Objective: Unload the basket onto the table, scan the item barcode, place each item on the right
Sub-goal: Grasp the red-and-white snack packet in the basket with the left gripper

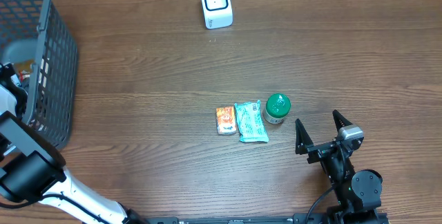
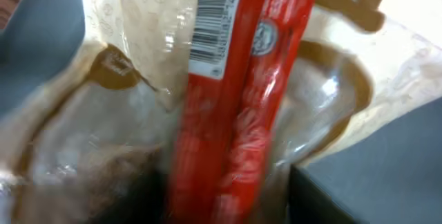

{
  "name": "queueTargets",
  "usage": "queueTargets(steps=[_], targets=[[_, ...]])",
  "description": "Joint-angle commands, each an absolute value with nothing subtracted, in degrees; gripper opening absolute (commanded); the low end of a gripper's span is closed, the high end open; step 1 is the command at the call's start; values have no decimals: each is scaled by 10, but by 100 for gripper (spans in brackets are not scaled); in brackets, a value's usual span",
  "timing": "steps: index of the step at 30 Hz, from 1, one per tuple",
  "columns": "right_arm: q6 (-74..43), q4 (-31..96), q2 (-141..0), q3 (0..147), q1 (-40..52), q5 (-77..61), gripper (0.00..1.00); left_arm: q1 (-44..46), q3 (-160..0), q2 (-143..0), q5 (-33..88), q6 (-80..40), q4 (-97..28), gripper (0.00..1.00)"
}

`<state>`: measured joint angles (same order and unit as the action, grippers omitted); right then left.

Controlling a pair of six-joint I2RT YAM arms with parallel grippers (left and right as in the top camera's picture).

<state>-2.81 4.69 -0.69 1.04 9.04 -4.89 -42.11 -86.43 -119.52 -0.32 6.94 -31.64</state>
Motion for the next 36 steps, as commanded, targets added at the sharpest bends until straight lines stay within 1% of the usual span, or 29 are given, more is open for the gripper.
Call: queueTargets(steps=[1, 2, 3, 11, 16, 18, 23, 27, 29, 30, 32, 36], targets=[[-30, 44, -2, 5, 90, -43, 100, -419, -830, -1206, 8, 59, -327, 11], [-30, 44, -2, 5, 90, -43, 100, -419, -831, -1206, 9, 59, -328, 7], [-30, 44, -2, 5, 90, -43, 100, -419, -833, -1205, 9, 59, -331, 4], [-30, 44, -2, 5, 90, -43, 100, -419, -963, -1159, 11, 23, -448, 4], [-30, 44, -2, 5, 90, -43, 100, -419, -1034, -1089, 8, 15, -478, 4], [-30, 44, -2, 5, 90, -43, 100, -419, -1046, -1054, 4, 6, -477, 4], [-30, 44, -2, 5, 90, -43, 100, -415, -1053, -959, 19, -69, -484, 4], [-30, 44, -2, 5, 90, -43, 100, -406, -1053, -899, 30, -101, -504, 4], [-30, 44, -2, 5, 90, -43, 100, -396, -1053, -863, 30, -120, -516, 4], [-30, 44, -2, 5, 90, -43, 100, -379, -1053, -822, 30, -129, -527, 4], [-30, 44, -2, 5, 90, -43, 100, -357, -1053, -791, 30, -132, -543, 4], [-30, 44, -2, 5, 90, -43, 100, -282, -1053, -742, 30, -138, -612, 4]])
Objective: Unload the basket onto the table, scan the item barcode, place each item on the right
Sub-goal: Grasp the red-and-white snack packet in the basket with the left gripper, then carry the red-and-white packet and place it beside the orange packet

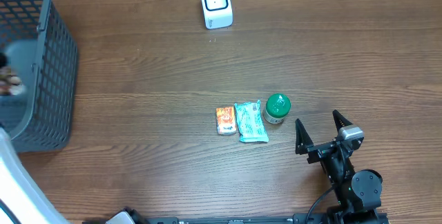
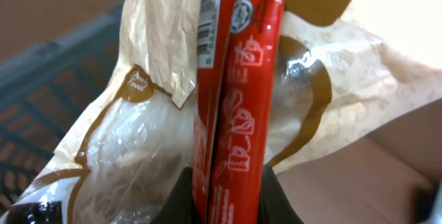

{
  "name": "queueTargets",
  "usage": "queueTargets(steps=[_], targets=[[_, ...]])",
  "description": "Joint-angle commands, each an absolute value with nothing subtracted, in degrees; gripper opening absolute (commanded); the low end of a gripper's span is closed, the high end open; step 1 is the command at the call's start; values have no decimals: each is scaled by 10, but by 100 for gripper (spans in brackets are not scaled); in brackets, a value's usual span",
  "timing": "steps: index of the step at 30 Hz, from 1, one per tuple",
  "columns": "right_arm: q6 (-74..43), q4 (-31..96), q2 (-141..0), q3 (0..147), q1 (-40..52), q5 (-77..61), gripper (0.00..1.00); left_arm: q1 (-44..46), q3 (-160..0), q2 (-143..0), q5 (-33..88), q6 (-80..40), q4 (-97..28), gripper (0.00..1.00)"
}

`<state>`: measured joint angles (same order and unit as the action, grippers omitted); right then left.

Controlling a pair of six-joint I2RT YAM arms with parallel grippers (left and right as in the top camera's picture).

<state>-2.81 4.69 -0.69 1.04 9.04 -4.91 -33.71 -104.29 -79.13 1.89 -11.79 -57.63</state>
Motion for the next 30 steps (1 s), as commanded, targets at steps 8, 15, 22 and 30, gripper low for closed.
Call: queueTargets(steps=[8, 15, 22, 30], targets=[[-30, 44, -2, 5, 90, -43, 100, -92, -1042, -728, 30, -170, -754, 4], [-30, 44, -2, 5, 90, -43, 100, 60, -1024, -737, 19, -231, -773, 4], [-30, 44, -2, 5, 90, -43, 100, 175, -971, -780, -26, -269, -749, 4], [-30, 44, -2, 5, 90, -43, 100, 253, -815, -879, -26, -291, -662, 4]])
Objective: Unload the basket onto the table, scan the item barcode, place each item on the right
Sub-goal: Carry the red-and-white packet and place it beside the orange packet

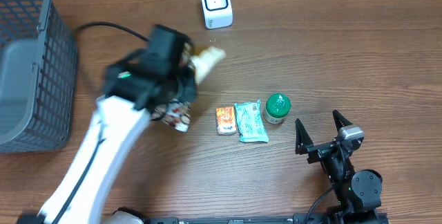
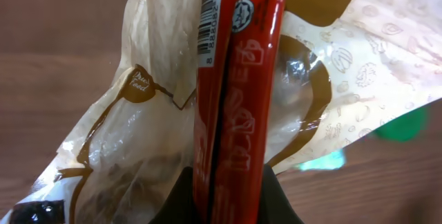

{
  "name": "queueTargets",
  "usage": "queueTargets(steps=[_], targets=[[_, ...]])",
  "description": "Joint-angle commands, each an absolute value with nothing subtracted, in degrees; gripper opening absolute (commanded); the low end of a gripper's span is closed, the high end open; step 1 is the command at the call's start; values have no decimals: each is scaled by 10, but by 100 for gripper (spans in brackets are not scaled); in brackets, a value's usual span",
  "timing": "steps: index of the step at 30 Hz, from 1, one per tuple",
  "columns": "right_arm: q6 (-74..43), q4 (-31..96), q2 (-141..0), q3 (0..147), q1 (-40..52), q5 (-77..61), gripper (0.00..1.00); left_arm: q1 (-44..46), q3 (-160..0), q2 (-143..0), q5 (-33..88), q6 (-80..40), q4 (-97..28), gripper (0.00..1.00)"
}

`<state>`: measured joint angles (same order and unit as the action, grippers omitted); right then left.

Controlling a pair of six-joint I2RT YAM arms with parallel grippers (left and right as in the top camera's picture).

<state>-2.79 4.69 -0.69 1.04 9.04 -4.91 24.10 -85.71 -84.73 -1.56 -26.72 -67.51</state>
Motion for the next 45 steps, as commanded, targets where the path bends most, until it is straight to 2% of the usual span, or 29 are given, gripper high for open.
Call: queueTargets(steps=[1, 12, 19, 23, 26, 28, 31, 34, 37, 38, 45], targets=[[-30, 44, -2, 5, 90, -43, 100, 253, -802, -892, -26, -296, -656, 4], [-30, 44, -2, 5, 90, -43, 100, 252, -749, -1021, -25, -365, -611, 4], [-30, 44, -2, 5, 90, -43, 100, 252, -749, -1081, -12, -365, -606, 6], [-30, 44, -2, 5, 90, -43, 100, 252, -749, -1102, -3, -364, -601, 23], [-30, 44, -2, 5, 90, -43, 100, 252, -749, -1106, 2, -364, -601, 47], [-30, 44, -2, 5, 90, -43, 100, 252, -749, -1106, 3, -364, -601, 50], [-30, 44, -2, 5, 90, -43, 100, 250, -750, -1106, 3, -358, -607, 50], [-30, 44, -2, 5, 90, -43, 100, 247, -754, -1106, 2, -345, -623, 43], [-30, 44, -2, 5, 90, -43, 100, 240, -764, -1106, 0, -322, -647, 22], [-30, 44, -2, 5, 90, -43, 100, 239, -768, -1106, 0, -314, -654, 19], [-30, 44, -2, 5, 90, -43, 100, 230, -792, -1106, -6, -280, -687, 29]])
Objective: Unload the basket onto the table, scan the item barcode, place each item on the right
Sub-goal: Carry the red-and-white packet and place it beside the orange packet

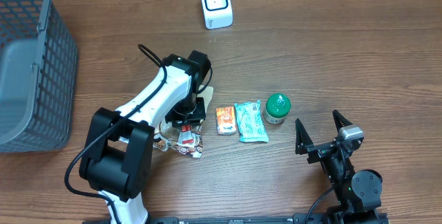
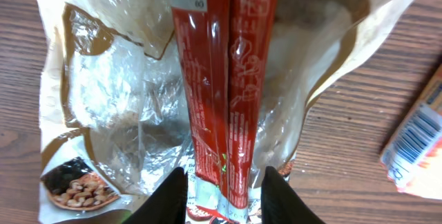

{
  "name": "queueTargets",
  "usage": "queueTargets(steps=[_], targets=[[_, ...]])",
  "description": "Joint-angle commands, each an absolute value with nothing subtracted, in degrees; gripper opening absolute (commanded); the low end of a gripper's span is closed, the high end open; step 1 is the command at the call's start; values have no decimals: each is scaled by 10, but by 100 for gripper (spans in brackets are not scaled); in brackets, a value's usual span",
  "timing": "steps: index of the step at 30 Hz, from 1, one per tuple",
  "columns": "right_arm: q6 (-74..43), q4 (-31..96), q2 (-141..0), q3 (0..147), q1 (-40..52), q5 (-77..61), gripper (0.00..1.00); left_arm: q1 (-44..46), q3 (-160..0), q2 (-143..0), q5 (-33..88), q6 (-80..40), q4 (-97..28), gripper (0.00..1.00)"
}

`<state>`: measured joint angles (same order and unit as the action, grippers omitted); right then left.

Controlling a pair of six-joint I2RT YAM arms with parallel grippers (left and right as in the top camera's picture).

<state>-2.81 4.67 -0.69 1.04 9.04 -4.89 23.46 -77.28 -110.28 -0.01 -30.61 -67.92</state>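
Observation:
A clear and tan snack bag (image 2: 110, 99) with a red packet (image 2: 224, 92) on top lies flat on the wooden table, left of the other items. A barcode shows at the packet's upper end. My left gripper (image 2: 224, 193) is down over the bag's lower end, its fingers open on either side of the red packet with small gaps. Overhead, the left gripper (image 1: 188, 113) sits above the bag (image 1: 181, 141). The white scanner (image 1: 216, 4) stands at the far edge. My right gripper (image 1: 321, 131) rests open at the front right, holding nothing.
An orange packet (image 1: 225, 120), a teal packet (image 1: 251, 122) and a green-capped jar (image 1: 277, 108) lie in a row right of the bag. A grey mesh basket (image 1: 41, 79) stands at the far left. The orange packet's barcode edge (image 2: 418, 148) shows at right.
My left arm has come down from mid-air near the scanner to the table. The bag and red packet now lie flat on the wood, and the fingers stand slightly wider around them.
My left gripper was in the basket, shut on the bag and red packet. Then it held them above the basket, then out over the table near the scanner. Now they lie on the table beside the orange packet. The right arm never moved.

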Motion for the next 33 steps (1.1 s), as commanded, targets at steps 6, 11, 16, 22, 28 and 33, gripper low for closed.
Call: queueTargets(steps=[6, 11, 16, 22, 28, 33], targets=[[-30, 44, -2, 5, 90, -43, 100, 229, -792, -1106, -6, -257, -693, 27], [-30, 44, -2, 5, 90, -43, 100, 228, -792, -1106, -41, -253, -705, 33], [-30, 44, -2, 5, 90, -43, 100, 227, -792, -1106, -73, -275, -718, 41], [-30, 44, -2, 5, 90, -43, 100, 189, -806, -1105, -53, -265, -717, 49], [-30, 44, -2, 5, 90, -43, 100, 146, -866, -1091, 44, -192, -721, 49], [-30, 44, -2, 5, 90, -43, 100, 103, -904, -1066, 39, -193, -708, 52]])
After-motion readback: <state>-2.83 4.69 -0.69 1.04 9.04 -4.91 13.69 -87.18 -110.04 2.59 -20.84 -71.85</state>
